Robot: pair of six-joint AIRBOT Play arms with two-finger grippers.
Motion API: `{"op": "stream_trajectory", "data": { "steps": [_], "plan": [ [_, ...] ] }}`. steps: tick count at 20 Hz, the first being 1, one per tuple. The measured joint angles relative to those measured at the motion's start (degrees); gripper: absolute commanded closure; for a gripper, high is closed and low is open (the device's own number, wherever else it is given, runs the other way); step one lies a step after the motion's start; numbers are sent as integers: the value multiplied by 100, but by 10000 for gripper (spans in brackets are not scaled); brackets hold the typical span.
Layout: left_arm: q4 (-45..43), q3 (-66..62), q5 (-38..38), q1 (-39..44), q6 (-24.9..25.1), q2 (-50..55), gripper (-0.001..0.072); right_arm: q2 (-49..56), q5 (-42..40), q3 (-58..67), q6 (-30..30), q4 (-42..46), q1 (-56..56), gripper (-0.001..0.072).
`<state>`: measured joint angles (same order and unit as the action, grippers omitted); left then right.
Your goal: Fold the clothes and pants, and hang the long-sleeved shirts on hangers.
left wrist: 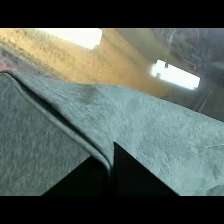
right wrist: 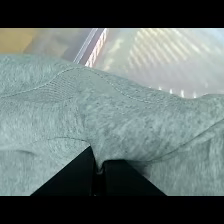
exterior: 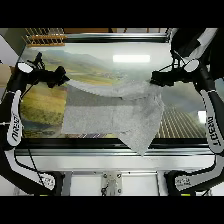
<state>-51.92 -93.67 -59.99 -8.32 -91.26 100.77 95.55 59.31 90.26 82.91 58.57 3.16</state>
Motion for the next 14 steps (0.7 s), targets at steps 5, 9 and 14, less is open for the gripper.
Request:
{"op": "stream_trajectory", "data": {
  "steps": [5, 9, 14],
  "plan": [
    [59, -262, -2, -90, -83, 192, 699, -11, -221, 55, 225, 802, 72, 694],
    [57, 485, 175, -111, -109, -133, 699, -293, -149, -181, 356, 1379, 22, 694],
    [-48, 1919, 575, -111, -39, -667, 698, -748, -81, -1158, 393, 1731, -50, 694]
  ]
}}
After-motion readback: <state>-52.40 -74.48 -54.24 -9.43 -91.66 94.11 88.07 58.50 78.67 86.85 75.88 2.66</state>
